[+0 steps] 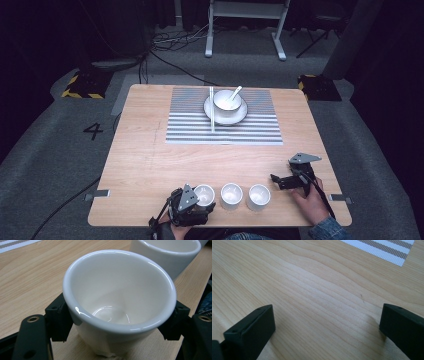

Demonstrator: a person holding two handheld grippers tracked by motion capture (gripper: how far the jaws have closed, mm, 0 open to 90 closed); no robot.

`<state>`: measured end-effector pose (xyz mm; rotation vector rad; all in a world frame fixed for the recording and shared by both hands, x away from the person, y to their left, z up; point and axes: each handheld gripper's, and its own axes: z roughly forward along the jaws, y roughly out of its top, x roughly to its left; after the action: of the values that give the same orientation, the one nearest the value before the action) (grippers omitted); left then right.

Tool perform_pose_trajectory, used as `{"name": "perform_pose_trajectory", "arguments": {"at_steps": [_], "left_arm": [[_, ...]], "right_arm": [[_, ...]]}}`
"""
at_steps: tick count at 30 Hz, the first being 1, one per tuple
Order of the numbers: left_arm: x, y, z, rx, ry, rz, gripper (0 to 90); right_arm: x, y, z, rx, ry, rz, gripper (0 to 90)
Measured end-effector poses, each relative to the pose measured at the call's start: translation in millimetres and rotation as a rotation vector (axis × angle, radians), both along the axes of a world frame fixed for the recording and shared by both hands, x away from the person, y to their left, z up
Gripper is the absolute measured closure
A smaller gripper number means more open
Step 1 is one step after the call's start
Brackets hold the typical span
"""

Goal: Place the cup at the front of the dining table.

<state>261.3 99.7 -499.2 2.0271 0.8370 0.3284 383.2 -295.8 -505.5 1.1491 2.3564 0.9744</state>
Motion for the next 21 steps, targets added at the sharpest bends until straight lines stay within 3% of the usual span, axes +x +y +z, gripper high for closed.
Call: {"name": "perform_pose_trajectory", "arguments": {"at_steps": [9,21], "left_arm": [[1.6,-0.7,12.9,-0.006,0.014,-0.017,26.5],[9.5,5.1,42.4,-0.009,-0.013,-0.021,26.6]], "right_arm": [[0.0,0.0,0.0,0.0,0.0,0.0,0.3],[0.0,0.1,0.0,0.0,0.0,-0.001,0.3]]}}
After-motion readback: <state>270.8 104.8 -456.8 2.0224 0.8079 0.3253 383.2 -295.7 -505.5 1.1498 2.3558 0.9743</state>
